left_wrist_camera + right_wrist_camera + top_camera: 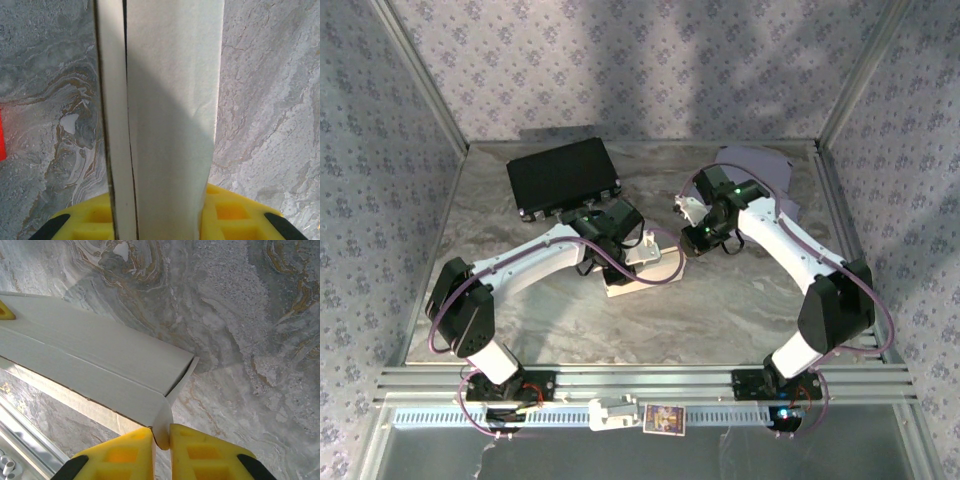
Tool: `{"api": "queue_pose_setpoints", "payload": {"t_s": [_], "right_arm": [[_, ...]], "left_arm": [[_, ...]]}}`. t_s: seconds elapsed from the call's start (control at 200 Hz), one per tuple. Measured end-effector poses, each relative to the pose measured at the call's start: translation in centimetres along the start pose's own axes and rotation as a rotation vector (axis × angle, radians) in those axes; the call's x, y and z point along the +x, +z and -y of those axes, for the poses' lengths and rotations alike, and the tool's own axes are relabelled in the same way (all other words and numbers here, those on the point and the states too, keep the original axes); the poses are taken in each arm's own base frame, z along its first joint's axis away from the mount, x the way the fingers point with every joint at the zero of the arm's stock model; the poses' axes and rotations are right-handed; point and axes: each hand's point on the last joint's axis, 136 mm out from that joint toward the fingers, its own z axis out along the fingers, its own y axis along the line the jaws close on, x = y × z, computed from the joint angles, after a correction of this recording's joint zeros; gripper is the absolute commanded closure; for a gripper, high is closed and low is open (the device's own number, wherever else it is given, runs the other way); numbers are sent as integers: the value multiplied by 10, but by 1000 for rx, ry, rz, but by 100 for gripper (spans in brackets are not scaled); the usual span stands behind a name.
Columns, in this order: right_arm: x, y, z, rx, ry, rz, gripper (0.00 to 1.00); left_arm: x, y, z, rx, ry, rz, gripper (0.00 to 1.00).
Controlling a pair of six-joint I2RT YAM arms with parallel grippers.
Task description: Fold the paper box
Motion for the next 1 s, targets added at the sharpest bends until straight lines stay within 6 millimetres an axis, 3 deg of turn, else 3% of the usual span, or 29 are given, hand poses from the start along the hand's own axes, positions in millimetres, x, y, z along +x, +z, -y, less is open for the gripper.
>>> {"api": "queue_pose_setpoints", "payload": {"t_s": [0.36, 0.999], "right_arm": [[-1, 0, -3, 24, -12, -6, 100], [-4, 0, -6, 7, 182, -74, 100]], "left_arm": [[0, 0, 0, 0, -1, 0, 78], [0, 0, -1, -4, -8, -5, 83]]}}
